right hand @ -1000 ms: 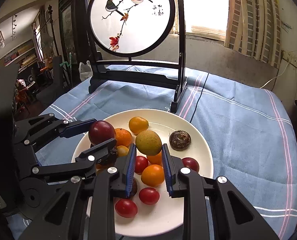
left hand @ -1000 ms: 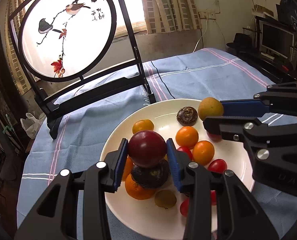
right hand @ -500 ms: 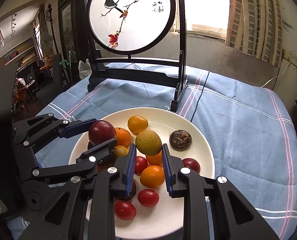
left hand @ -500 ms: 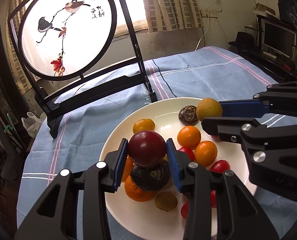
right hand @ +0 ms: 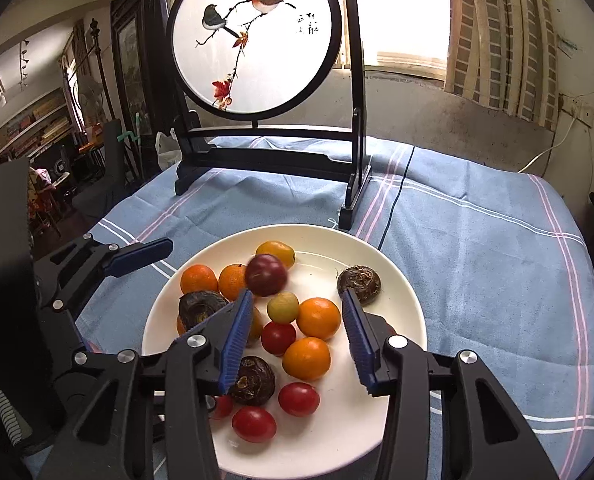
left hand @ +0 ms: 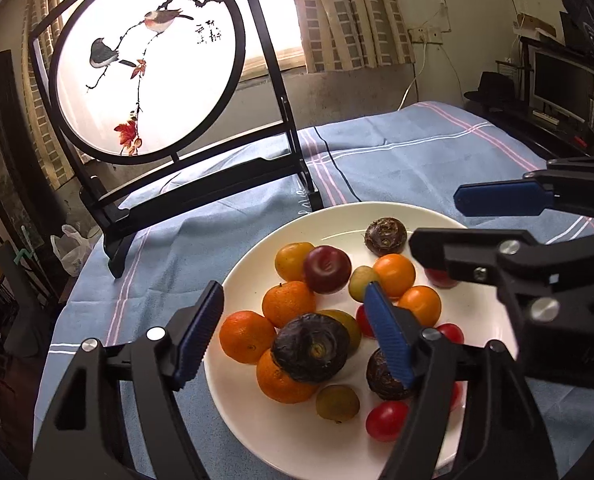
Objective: Organize fruits
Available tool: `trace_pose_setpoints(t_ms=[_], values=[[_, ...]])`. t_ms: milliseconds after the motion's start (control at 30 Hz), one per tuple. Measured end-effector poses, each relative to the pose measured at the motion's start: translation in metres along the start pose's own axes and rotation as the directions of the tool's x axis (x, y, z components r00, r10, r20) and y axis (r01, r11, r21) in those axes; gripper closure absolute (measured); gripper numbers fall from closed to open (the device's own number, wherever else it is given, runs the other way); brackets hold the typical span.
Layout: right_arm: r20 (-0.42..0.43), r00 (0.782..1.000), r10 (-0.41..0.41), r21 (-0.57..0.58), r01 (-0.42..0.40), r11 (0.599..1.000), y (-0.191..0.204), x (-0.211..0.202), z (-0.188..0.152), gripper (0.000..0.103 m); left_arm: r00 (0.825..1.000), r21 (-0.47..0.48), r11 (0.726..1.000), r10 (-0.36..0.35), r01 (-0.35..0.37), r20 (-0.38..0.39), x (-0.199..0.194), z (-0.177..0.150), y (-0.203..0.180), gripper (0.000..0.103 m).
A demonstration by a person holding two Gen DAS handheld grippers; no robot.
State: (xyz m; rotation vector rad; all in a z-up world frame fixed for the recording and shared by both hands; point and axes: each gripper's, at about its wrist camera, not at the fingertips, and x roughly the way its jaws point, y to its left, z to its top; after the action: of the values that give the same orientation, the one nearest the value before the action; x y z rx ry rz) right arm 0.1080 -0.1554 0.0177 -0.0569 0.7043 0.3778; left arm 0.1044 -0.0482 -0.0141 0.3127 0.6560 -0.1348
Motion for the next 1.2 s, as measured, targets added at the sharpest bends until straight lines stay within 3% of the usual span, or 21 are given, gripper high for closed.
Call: trace_pose_setpoints(t_ms=[100, 233, 400, 600, 900, 1200], values=[[0.041, 0.999, -0.017, 0.002, 0.017, 1.000, -0.001, -0.021, -0.006, 0.048, 0.999, -0.031, 1.000, -0.001, 0.002, 0.032, -0.015, -0.003, 0.008, 0.022], [0.132, 0.987, -0.095, -0.026, 0.099, 0.995, 0.003, -0.057, -0.027, 0.035, 0.993, -0.070, 0.997, 0.032, -0.024, 0.111, -0.045, -0.012, 0.022, 0.007], [0.200, 0.968, -0.149, -0.012, 0.154, 0.988, 0.006, -0.092, -0.058, 0.028, 0.983, -0.125, 0.992, 0.055, -0.033, 0.177, -0.080, -0.024, 0.039, 0.005], [0.202, 0.966, -0.159, 0.010, 0.160, 0.987, 0.013, -0.111, -0.083, 0.024, 0.977, -0.145, 0.989, 0.061, -0.032, 0.206, -0.108, -0.034, 0.044, 0.005], [0.201, 0.969, -0.145, -0.010, 0.150, 0.989, 0.032, -0.121, -0.092, 0.023, 0.968, -0.140, 0.990, 0.057, -0.023, 0.243, -0.136, -0.042, 0.044, 0.005], [0.197, 0.972, -0.129, -0.028, 0.138, 0.990, 0.040, -0.118, -0.094, 0.023, 0.972, -0.155, 0.988, 0.058, -0.023, 0.229, -0.134, -0.045, 0.046, 0.005]])
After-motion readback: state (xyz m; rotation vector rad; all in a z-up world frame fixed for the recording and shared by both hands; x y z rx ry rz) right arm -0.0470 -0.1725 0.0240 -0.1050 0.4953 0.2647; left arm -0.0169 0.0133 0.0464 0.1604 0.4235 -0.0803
